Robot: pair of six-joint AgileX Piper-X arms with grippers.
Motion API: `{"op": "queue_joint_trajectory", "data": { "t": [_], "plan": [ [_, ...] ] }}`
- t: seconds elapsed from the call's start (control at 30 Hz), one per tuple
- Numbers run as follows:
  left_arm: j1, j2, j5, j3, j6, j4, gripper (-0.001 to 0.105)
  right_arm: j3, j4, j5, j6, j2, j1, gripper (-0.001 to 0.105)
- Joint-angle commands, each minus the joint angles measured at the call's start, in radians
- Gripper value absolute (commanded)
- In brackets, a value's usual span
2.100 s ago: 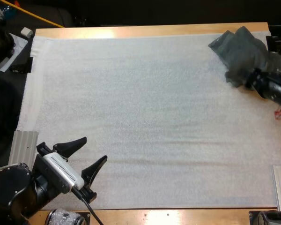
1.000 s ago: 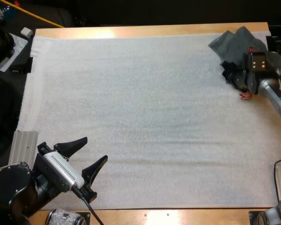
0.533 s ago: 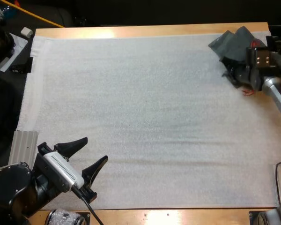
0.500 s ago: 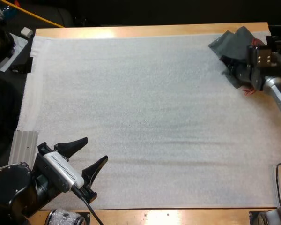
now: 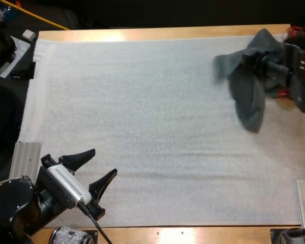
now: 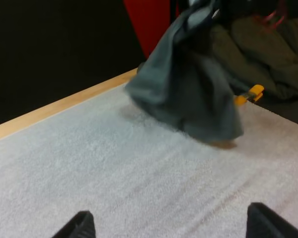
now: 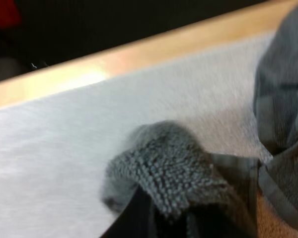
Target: Pick towel from pile, fold and stack
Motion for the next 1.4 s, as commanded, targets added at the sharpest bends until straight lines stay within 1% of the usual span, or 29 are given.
{"op": "queue_joint_trajectory", "data": {
  "t": [0.0, 0.2, 0.37, 0.5, 0.57, 0.6, 0.67, 0.7, 0.77, 0.83, 0.93, 0.97, 1.03, 1.13, 1.2, 1.23, 1.37],
  "plan": [
    [-0.005, 0.003, 0.008, -0.006, -0.011, -0.011, 0.06, -0.014, 0.052, -0.026, -0.036, -0.178, 0.005, 0.001],
    [-0.004, -0.001, 0.009, -0.006, -0.012, -0.015, 0.06, -0.016, 0.215, -0.125, -0.04, -0.362, 0.023, 0.001],
    [-0.006, -0.001, 0.011, -0.006, -0.013, -0.013, 0.06, -0.019, 0.359, -0.197, -0.013, -0.459, 0.084, 0.001],
    [-0.004, -0.002, 0.014, -0.006, -0.014, -0.012, 0.06, -0.021, 0.456, -0.225, 0.027, -0.497, 0.177, 0.001],
    [-0.007, -0.001, 0.011, -0.007, -0.013, -0.014, 0.06, -0.024, 0.433, -0.203, 0.005, -0.498, 0.151, 0.0],
    [-0.005, -0.001, 0.01, -0.007, -0.014, -0.016, 0.06, -0.026, 0.466, -0.205, 0.024, -0.52, 0.206, 0.0],
    [-0.006, 0.0, 0.011, -0.008, -0.014, -0.017, 0.06, -0.027, 0.487, -0.205, 0.052, -0.535, 0.27, 0.0],
    [-0.006, 0.001, 0.012, -0.009, -0.015, -0.018, 0.06, -0.028, 0.502, -0.206, 0.09, -0.544, 0.343, 0.0],
    [-0.006, 0.0, 0.012, -0.009, -0.018, -0.02, 0.06, -0.028, 0.511, -0.209, 0.138, -0.55, 0.423, 0.0],
    [-0.006, 0.001, 0.013, -0.009, -0.017, -0.02, 0.06, -0.032, 0.525, -0.207, 0.183, -0.547, 0.497, 0.0],
    [-0.007, 0.001, 0.013, -0.008, -0.017, -0.021, 0.06, -0.025, 0.559, -0.183, 0.222, -0.514, 0.613, 0.0],
    [-0.007, 0.003, 0.013, -0.007, -0.017, -0.021, 0.06, -0.009, 0.56, -0.16, 0.224, -0.483, 0.644, 0.0],
    [-0.008, 0.001, 0.013, -0.007, -0.017, -0.023, 0.06, 0.018, 0.548, -0.137, 0.22, -0.438, 0.663, 0.0],
    [-0.008, 0.003, 0.012, -0.006, -0.017, -0.023, 0.06, 0.119, 0.474, -0.036, 0.183, -0.272, 0.664, 0.0],
    [-0.008, -0.001, 0.01, -0.005, -0.018, -0.014, 0.06, 0.087, 0.467, -0.067, 0.198, -0.263, 0.666, 0.001],
    [-0.008, -0.002, 0.009, -0.005, -0.016, -0.013, 0.06, 0.084, 0.4, -0.061, 0.202, -0.187, 0.664, 0.001],
    [-0.007, -0.002, 0.01, -0.007, -0.018, -0.01, 0.06, 0.083, 0.211, -0.039, 0.219, -0.004, 0.652, 0.0]
  ]
}}
